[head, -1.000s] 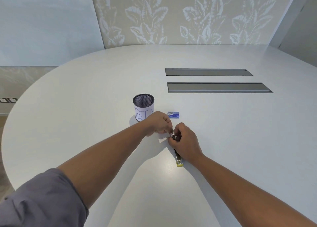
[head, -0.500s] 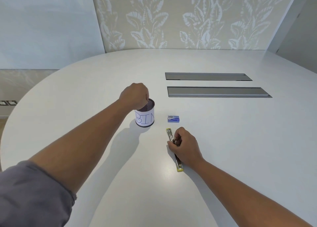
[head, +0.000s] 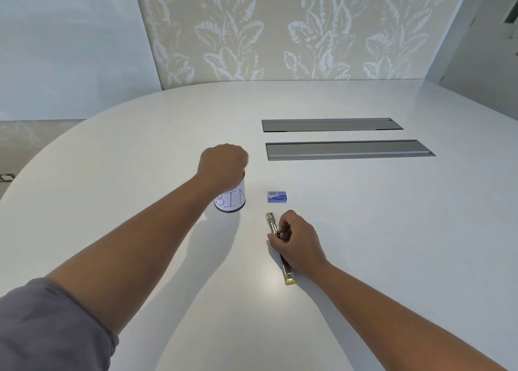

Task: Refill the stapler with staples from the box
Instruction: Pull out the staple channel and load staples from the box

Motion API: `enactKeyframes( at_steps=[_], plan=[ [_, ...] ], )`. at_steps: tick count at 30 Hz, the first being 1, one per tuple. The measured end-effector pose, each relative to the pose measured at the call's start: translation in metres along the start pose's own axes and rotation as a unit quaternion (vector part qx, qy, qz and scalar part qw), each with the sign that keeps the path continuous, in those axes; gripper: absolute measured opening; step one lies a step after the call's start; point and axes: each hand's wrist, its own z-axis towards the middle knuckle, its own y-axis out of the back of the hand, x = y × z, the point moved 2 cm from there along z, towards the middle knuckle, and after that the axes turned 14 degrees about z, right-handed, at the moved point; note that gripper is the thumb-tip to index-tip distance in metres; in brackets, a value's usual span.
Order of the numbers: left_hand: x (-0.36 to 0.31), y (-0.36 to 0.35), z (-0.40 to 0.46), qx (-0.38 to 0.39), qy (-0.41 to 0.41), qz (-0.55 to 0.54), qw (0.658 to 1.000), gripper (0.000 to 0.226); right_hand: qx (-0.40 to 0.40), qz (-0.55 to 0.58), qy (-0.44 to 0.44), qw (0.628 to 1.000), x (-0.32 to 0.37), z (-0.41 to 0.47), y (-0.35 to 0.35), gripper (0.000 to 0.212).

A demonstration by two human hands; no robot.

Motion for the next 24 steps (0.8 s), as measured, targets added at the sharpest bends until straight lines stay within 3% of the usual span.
enactKeyframes(
  at_steps=[2,5,11,17,24],
  plan=[
    [-0.016,0.002,-0.006,-0.056,-0.059,-0.142,0.987,0.014,0.000,-0.002,-0.001,1.000,0.000,0.000,0.000,0.027],
    [-0.038,-0.005,-0.018,0.003,-0.116,-0.290,0.950,0.015,-0.001,-0.001,0.006,1.000,0.002,0.000,0.000,0.025],
    [-0.062,-0.062,-0.041,0.129,-0.049,-0.320,0.937,0.016,-0.006,0.056,0.009,0.998,0.007,-0.003,0.002,0.012],
    [-0.069,-0.087,-0.049,0.118,0.035,-0.377,0.918,0.017,-0.002,0.048,0.012,0.999,0.009,-0.005,0.002,0.011],
    [-0.072,-0.092,-0.040,0.132,0.012,-0.391,0.911,0.010,0.010,0.069,0.013,0.997,0.010,-0.007,0.002,0.010]
  ],
)
